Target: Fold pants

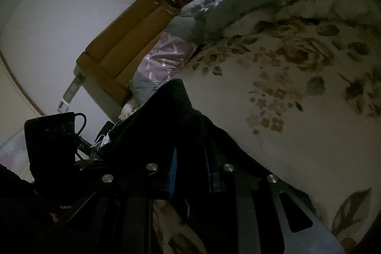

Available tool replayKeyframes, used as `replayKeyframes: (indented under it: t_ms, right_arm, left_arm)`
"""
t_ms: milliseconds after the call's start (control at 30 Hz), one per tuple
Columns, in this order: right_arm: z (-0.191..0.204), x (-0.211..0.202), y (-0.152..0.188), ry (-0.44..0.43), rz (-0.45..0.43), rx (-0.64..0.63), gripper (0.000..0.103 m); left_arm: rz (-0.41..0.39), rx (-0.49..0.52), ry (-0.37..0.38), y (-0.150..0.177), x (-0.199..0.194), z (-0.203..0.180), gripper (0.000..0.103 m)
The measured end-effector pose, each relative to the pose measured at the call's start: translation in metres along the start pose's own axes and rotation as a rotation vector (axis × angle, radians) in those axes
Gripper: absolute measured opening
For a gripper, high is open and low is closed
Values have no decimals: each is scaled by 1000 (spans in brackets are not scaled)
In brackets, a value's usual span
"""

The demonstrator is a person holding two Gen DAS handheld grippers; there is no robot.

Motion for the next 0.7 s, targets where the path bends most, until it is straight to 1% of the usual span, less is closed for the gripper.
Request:
replayKeyframes:
  t_ms: [233, 333, 367, 433, 500, 567, 700]
  right_arm:
    - [-22, -8, 8, 14, -22, 45, 22]
    - [-31, -10, 10, 29, -26, 68, 25]
    - [-33, -11, 11, 29, -27, 75, 28]
    - [-39, -14, 12, 50, -31, 90, 30]
    - [-45, -19, 14, 67, -39, 102, 31]
    - [-48, -26, 15, 74, -57, 118, 31]
    - [-56, -43, 15, 96, -97, 150, 31]
  left_arm:
    - [22, 50, -13, 2, 16, -13, 10]
    - [25, 71, -17, 3, 19, -19, 11]
    - [24, 80, -16, 4, 20, -21, 12]
    - [22, 93, -6, 5, 20, -24, 15]
    - [20, 105, 6, 6, 21, -29, 22]
    - [27, 115, 15, 9, 24, -33, 26]
    - [36, 135, 18, 14, 27, -40, 27]
Point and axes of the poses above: each gripper's, at about its wrist camera, not at the fingertips, and x roughly the way its jaws point, z to its left, y to its underside, the point moved 6 cm from there along x, roughly the way its jaws point, and after that the axes turned 12 degrees about x, right-handed, at the moved point
